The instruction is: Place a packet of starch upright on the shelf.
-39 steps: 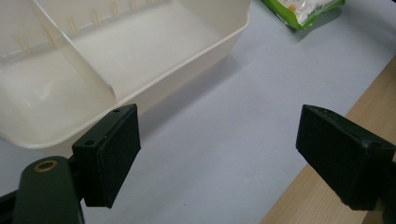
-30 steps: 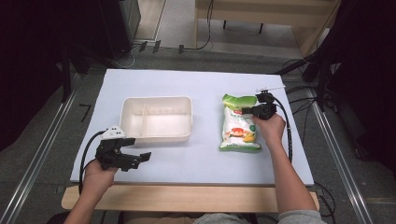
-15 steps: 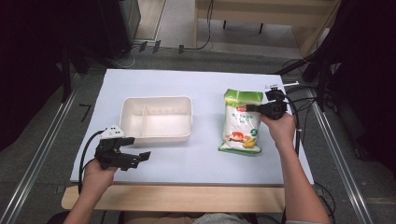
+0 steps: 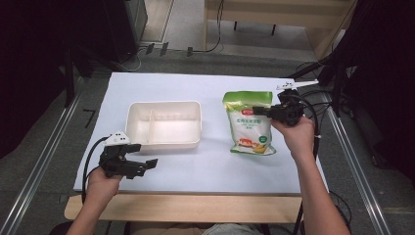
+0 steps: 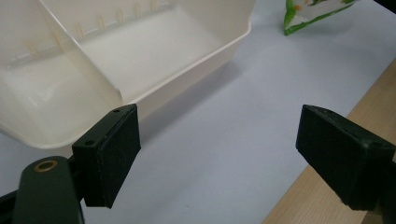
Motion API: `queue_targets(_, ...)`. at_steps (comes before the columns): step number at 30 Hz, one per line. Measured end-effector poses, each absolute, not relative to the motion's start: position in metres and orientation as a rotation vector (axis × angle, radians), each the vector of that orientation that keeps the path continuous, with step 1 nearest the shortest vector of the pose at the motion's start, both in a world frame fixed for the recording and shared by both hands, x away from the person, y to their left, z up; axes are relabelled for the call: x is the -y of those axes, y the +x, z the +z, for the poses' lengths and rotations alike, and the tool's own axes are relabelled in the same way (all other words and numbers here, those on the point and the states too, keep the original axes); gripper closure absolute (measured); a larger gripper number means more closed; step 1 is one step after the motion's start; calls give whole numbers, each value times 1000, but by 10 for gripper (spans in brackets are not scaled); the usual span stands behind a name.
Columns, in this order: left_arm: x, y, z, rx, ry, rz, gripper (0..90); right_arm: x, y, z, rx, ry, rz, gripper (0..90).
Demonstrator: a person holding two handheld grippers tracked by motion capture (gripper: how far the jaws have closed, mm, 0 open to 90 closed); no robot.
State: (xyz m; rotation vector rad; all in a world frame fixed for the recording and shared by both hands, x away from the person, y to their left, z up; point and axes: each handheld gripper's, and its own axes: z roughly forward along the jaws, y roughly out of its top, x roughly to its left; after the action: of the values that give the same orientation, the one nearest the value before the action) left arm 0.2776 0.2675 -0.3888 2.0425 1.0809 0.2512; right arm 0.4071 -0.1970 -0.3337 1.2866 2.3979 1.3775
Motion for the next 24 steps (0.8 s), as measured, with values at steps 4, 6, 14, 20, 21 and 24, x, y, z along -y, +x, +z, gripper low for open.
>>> queue_targets(4, -266, 278, -389, -1079, 2041, 248, 147, 192, 401, -323, -2396, 1237, 1382, 900)
queue_targets(6, -266, 278, -389, -1080, 2040, 250, 147, 189, 399, -320, -2393, 1226, 1382, 900)
queue_targets(14, -265, 279, -390, -1077, 2053, 242, 146, 183, 395, -311, -2403, 1212, 1464, 900)
queue_targets(20, -266, 279, -391, -1075, 2042, 235, 147, 163, 397, -312, -2470, 1183, 1459, 900)
queue_targets(21, -266, 279, -391, -1075, 2042, 235, 147, 163, 397, -312, -2470, 1183, 1459, 900)
queue_targets(24, -267, 279, -390, -1082, 2038, 239, 147, 151, 405, -310, -2507, 1171, 1450, 900)
